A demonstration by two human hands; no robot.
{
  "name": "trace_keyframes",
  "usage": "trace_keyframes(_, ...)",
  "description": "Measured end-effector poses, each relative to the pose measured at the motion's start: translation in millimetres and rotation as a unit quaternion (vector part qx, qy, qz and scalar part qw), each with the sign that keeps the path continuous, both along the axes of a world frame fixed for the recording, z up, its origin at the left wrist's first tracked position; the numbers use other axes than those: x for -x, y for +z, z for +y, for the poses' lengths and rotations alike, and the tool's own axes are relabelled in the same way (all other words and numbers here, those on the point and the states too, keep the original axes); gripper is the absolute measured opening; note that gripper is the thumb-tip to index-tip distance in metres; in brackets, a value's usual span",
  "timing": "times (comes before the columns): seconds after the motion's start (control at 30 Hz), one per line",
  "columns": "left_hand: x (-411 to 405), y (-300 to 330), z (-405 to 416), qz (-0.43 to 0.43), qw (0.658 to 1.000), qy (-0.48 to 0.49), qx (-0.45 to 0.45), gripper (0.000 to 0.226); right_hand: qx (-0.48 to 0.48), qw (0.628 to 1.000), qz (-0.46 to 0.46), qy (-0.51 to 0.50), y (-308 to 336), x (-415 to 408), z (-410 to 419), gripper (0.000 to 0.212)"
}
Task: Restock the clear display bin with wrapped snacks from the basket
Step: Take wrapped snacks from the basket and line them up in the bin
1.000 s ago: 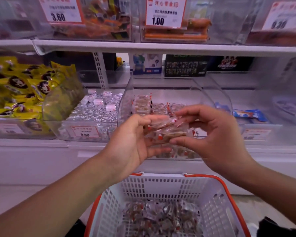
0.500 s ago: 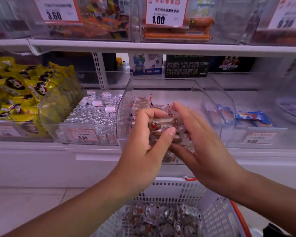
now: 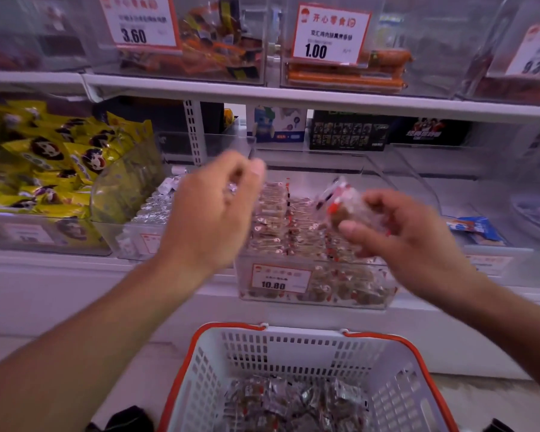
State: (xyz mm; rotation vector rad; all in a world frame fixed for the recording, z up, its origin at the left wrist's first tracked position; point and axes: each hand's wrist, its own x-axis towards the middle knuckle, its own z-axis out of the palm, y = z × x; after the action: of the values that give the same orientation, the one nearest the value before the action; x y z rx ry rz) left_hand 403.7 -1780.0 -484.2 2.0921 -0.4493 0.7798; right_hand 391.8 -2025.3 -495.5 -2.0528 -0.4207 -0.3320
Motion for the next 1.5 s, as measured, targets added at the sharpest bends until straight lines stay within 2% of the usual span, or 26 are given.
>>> trace_keyframes(0.03, -9.9, 1.6, 14.6, 0.001, 0.999, 0.051, 0.006, 0.030, -0.041, 0.999, 0.029, -0.007, 6.1, -9.0, -3.9, 0.034)
trace_keyframes(0.1, -26.1, -8.3, 34.0, 0.077, 0.991, 0.110, -0.015, 0.033, -0.056, 0.993, 0.103, 0.016, 19.0, -32.7, -8.3, 0.037)
trace_keyframes(0.2, -33.9, -29.5, 30.7, 0.213, 0.975, 0.059, -0.029, 0.044, -0.007, 0.953, 0.272, 0.131, 27.6, -66.4, 8.0, 0.038)
trace_keyframes(0.27, -36.5, -34.4, 27.1, 0.219, 0.975, 0.043, -0.020, 0.049, 0.025, 0.920, 0.354, 0.166, 22.5, -80.4, 27.8, 0.042)
trace_keyframes(0.33, -40.9, -35.4, 29.5, 0.235, 0.971, 0.037, 0.001, 0.055, 0.066, 0.903, 0.386, 0.178, 13.8, -88.3, 46.3, 0.041)
trace_keyframes(0.43, -44.4, -36.9, 34.3, 0.273, 0.961, 0.023, 0.040, 0.063, 0.129, 0.892, 0.392, 0.185, 1.2, -94.7, 62.6, 0.038)
trace_keyframes(0.57, -41.7, -37.3, 33.2, 0.259, 0.965, 0.015, 0.027, 0.073, 0.148, 0.896, 0.381, 0.172, -5.4, -97.4, 69.2, 0.020)
trace_keyframes(0.63, -40.5, -36.7, 32.1, 0.251, 0.968, 0.015, 0.011, 0.069, 0.143, 0.921, 0.334, 0.143, -7.4, -99.6, 70.8, 0.024)
trace_keyframes(0.73, -37.4, -35.1, 30.5, 0.229, 0.973, 0.015, -0.013, 0.056, 0.208, 0.955, 0.191, 0.093, -9.8, -107.6, 74.9, 0.031)
trace_keyframes(0.8, -36.1, -34.5, 28.9, 0.228, 0.973, 0.018, -0.021, 0.050, 0.263, 0.952, 0.141, 0.075, -12.5, -114.7, 78.5, 0.033)
trace_keyframes(0.9, -35.0, -34.6, 27.7, 0.235, 0.972, 0.017, -0.019, 0.049, 0.339, 0.932, 0.117, 0.051, -21.8, -123.3, 84.1, 0.036)
trace_keyframes(1.03, -34.1, -34.8, 28.1, 0.235, 0.972, 0.015, -0.020, 0.048, 0.368, 0.925, 0.090, 0.008, -32.3, -131.8, 84.3, 0.044)
trace_keyframes(1.13, -35.2, -36.0, 27.8, 0.238, 0.971, 0.016, -0.027, 0.048, 0.391, 0.917, 0.069, -0.026, -37.6, -130.7, 82.0, 0.065)
trace_keyframes(1.23, -37.5, -36.2, 27.6, 0.251, 0.968, 0.012, -0.022, 0.048, 0.382, 0.915, 0.123, -0.049, -39.6, -127.4, 83.6, 0.097)
trace_keyframes(1.33, -39.8, -36.6, 26.1, 0.269, 0.963, 0.011, -0.012, 0.046, 0.324, 0.919, 0.225, -0.025, -37.7, -127.4, 96.6, 0.089)
trace_keyframes(1.4, -40.3, -37.6, 24.3, 0.269, 0.963, 0.018, -0.013, 0.044, 0.329, 0.914, 0.236, -0.025, -37.8, -127.7, 109.9, 0.082)
trace_keyframes(1.5, -40.9, -39.1, 22.0, 0.266, 0.964, 0.019, -0.007, 0.045, 0.369, 0.902, 0.224, -0.023, -37.7, -127.6, 119.6, 0.088)
